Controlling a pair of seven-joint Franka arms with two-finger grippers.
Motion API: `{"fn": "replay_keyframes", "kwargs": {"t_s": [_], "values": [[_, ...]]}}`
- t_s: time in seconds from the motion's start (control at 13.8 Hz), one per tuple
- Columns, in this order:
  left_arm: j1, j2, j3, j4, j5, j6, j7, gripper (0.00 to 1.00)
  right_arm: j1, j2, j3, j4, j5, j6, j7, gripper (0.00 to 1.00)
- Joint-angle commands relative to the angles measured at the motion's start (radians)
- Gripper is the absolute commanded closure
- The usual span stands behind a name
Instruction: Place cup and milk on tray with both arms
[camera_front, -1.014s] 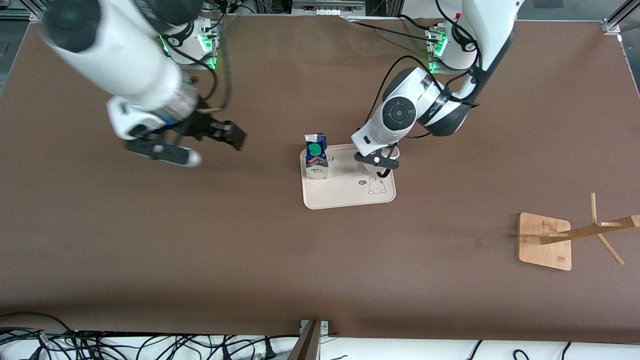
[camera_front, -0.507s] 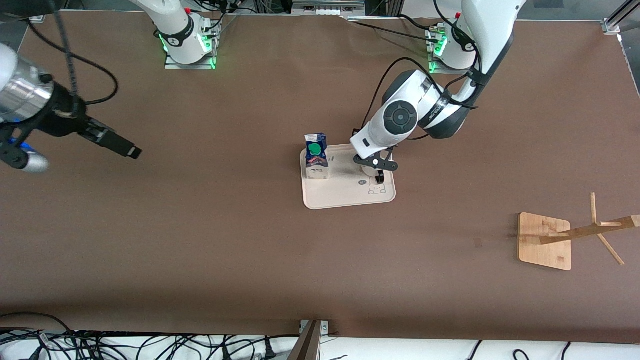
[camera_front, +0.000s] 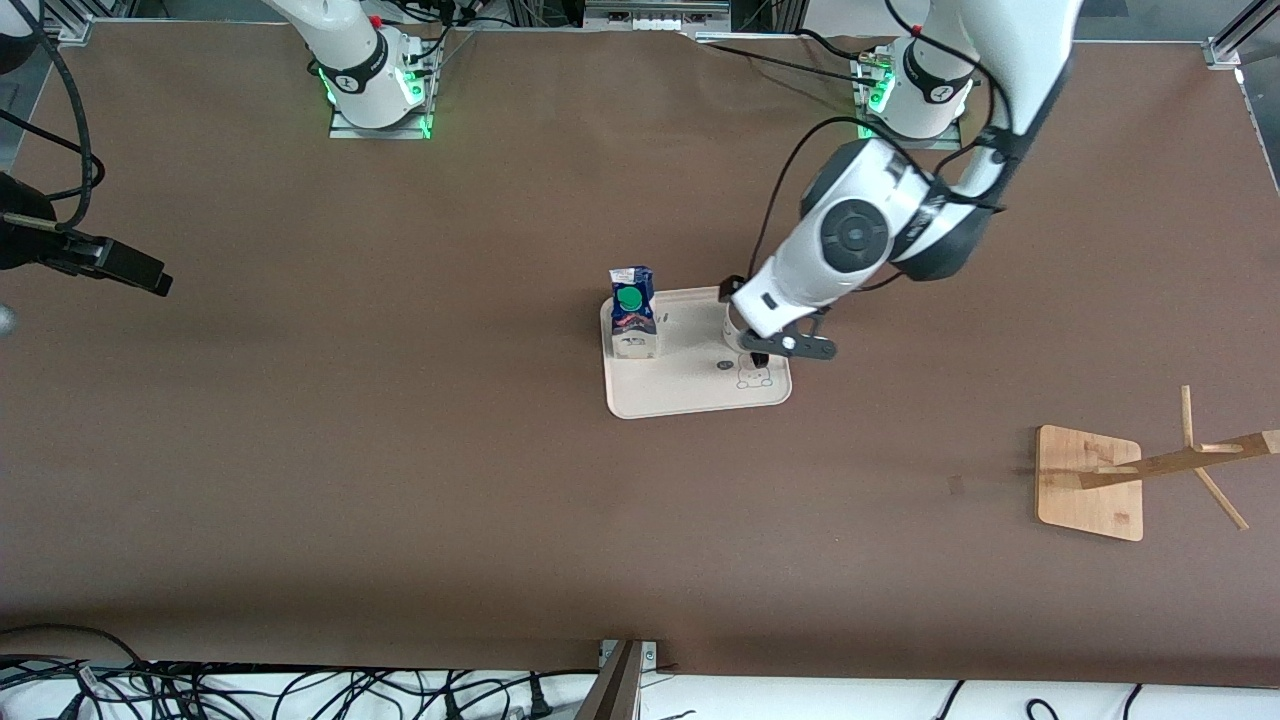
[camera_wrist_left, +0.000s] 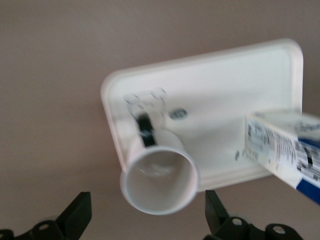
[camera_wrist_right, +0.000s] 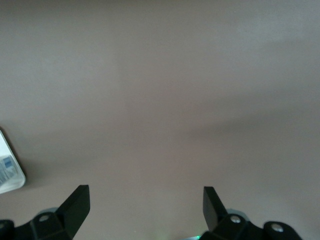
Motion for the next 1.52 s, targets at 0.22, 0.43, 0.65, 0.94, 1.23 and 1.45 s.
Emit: {"fn": "replay_keyframes", "kwargs": {"t_s": [0.22, 0.43, 0.65, 0.94, 1.23, 1.45], "values": [[0.079, -0.206, 0.154, 0.080, -0.019, -0.214, 0.158, 0.00, -0.211, -0.072, 0.229, -0.101, -0.018, 0.006, -0.033, 0.00], [0.067, -0.272, 0.292, 0.126, -0.016, -0.317, 0.264, 0.00, -0.214, -0.084, 0.247, -0.119, -0.021, 0.012, -0.025, 0.00], [0.050, -0.330, 0.383, 0.123, -0.006, -0.390, 0.329, 0.00, -0.217, -0.121, 0.250, -0.177, -0.019, 0.047, -0.027, 0.00], [0.059, -0.342, 0.405, 0.128, -0.004, -0.421, 0.351, 0.00, -0.216, -0.178, 0.241, -0.262, -0.019, 0.046, -0.027, 0.00], [0.058, -0.344, 0.403, 0.128, -0.004, -0.420, 0.345, 0.00, -0.213, -0.188, 0.164, -0.291, -0.015, 0.065, -0.050, 0.00], [0.064, -0.347, 0.405, 0.132, -0.003, -0.409, 0.347, 0.00, -0.208, -0.188, 0.164, -0.291, -0.018, 0.065, -0.061, 0.00]]}}
